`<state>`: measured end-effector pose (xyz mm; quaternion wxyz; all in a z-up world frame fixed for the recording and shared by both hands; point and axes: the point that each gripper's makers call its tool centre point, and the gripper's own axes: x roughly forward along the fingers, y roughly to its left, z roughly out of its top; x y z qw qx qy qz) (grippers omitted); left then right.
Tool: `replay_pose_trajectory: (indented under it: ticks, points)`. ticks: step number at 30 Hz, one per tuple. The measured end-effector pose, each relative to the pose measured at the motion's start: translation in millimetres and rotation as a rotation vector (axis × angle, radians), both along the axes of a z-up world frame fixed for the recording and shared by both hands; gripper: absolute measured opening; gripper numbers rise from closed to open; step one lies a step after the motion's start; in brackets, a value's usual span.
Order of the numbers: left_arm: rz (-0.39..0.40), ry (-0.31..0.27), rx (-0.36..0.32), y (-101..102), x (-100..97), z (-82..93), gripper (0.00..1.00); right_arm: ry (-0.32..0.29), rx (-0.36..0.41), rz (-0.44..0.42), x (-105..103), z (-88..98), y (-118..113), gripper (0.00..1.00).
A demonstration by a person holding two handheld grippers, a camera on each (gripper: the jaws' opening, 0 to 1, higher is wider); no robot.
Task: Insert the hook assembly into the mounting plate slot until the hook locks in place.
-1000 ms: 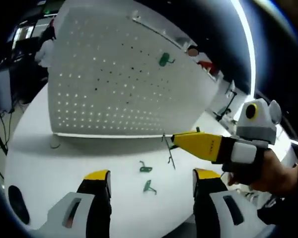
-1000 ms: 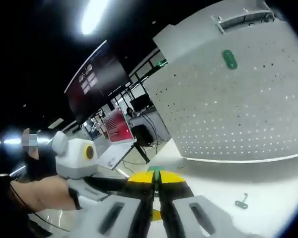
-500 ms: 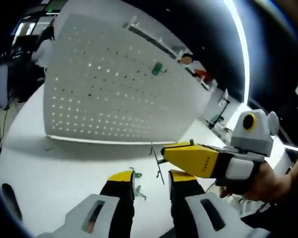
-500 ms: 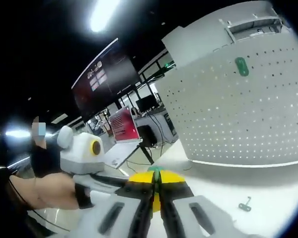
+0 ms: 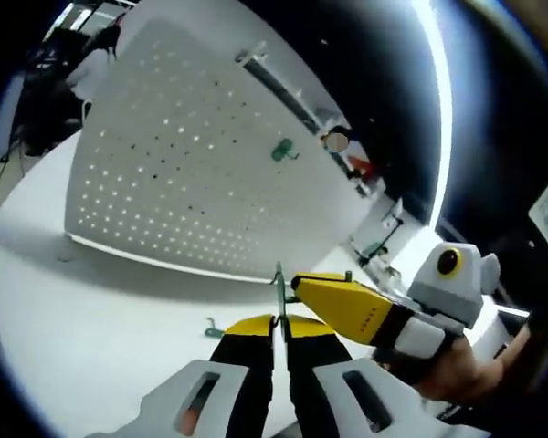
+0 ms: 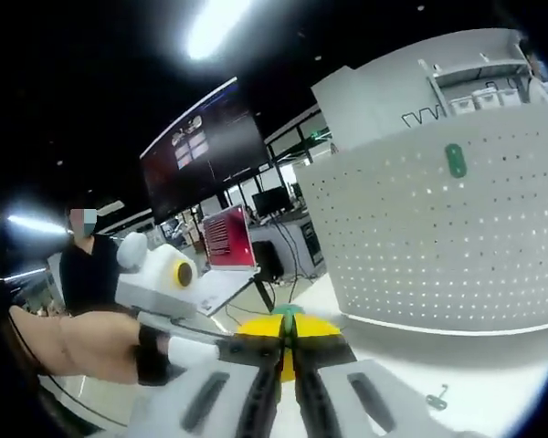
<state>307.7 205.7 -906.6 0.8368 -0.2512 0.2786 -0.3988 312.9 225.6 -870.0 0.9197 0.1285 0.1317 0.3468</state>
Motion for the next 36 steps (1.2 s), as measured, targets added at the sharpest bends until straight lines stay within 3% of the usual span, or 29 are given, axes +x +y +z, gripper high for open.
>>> replay_pose_trajectory:
  ticks: [6, 11, 13, 15, 16, 21, 24, 26, 34, 36]
  points:
    - [-0.001, -0.034, 0.062, 1, -1.3, -1.6, 0.02, -0.016, -0.014, -0.006, -1, -1.1, 0, 0.0]
    - [0.004, -0.036, 0.054, 3, -0.5, 3.4, 0.01, -0.013, 0.002, 0.006, -1, 5.2, 2, 0.01]
    - [0.004, -0.068, 0.084, 4, 1.4, 6.5, 0.01, 0.0, 0.037, -0.002, 2, 10.9, 1, 0.08]
    - [0.014, -0.124, 0.165, 10, 6.1, 6.3, 0.01, 0.016, 0.114, 0.005, 2, 23.3, -1, 0.11]
    - [0.019, -0.157, 0.196, 13, 8.3, 7.9, 0.01, 0.016, 0.118, 0.006, 2, 24.8, -2, 0.11]
    - [0.046, -0.192, 0.199, 19, 13.5, 14.0, 0.01, 0.019, 0.112, 0.009, -1, 33.6, -15, 0.12]
    - [0.045, -0.312, 0.268, 22, 18.7, 19.6, 0.01, 0.046, 0.132, 0.013, -3, 32.0, -16, 0.12]
    - [0.036, -0.346, 0.297, 19, 17.1, 21.1, 0.01, 0.056, 0.134, 0.02, -6, 29.6, -14, 0.12]
    - [0.022, -0.389, 0.25, 8, 13.6, 32.3, 0.01, 0.049, 0.129, 0.016, -7, 25.2, -4, 0.12]
    - [0.017, -0.424, 0.226, 5, 12.1, 39.0, 0.01, 0.056, 0.131, 0.017, -8, 24.4, -3, 0.12]
